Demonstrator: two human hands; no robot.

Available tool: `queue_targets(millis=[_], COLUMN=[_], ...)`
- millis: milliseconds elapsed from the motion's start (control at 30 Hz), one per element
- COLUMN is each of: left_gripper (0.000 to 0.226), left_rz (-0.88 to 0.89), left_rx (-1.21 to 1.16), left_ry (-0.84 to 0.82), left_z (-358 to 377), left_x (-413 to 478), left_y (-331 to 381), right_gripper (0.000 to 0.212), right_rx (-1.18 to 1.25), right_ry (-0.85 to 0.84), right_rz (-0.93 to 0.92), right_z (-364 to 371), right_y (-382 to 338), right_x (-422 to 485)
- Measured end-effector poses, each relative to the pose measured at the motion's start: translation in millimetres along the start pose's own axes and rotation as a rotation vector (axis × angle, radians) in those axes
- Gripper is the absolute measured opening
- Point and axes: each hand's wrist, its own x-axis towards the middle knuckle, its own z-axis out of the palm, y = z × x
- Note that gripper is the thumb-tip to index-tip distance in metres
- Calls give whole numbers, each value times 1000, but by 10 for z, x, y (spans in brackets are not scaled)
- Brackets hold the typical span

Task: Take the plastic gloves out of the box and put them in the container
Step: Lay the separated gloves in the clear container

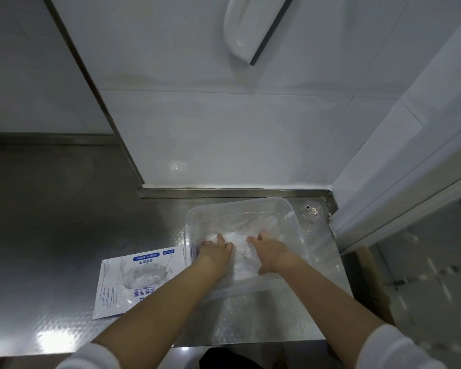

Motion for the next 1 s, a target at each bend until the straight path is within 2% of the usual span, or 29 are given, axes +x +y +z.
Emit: queue_targets(millis=[100, 167, 267, 367, 433, 533, 633, 700, 833, 1000], left_gripper=[40, 34, 34, 35, 40, 48, 52, 58, 81, 85], left_rz=[53, 71, 37, -77, -195, -356, -340, -277, -238, -248], left_rx=[-69, -196, -475, -588, -622, -656, -666, -713, -758, -734], left_ry=[88, 292, 692, 933, 874, 601, 373, 292, 292, 360], left_z=[-119, -243, -297, -107, 93, 508, 931, 1128, 1258, 1314], left_x=[-136, -293, -619, -905, -1009, -1123, -1192, -1212, -1254, -1262], left_y=[-114, -199, -432, -752, -941, -1160, -1282, -1306, -1289, -1275], right_gripper=[65, 49, 37, 33, 33, 35, 41, 46, 36, 26], right_rx=[41, 113, 300, 379, 372, 339, 246, 219, 211, 135], right_ry=[56, 247, 535, 658, 671, 584, 479, 384, 269, 321], right_rz=[-16, -67, -209, -369, -461, -548, -564, -509, -348, -218], right_z=[-139, -216, -261, -277, -262, -188, -56, 19, 62, 83], right_y=[-70, -142, -370, -731, -971, -1379, -1717, -1870, -2076, -2229], right_x=[-132, -271, -508, -711, -764, -754, -613, -476, -263, -160])
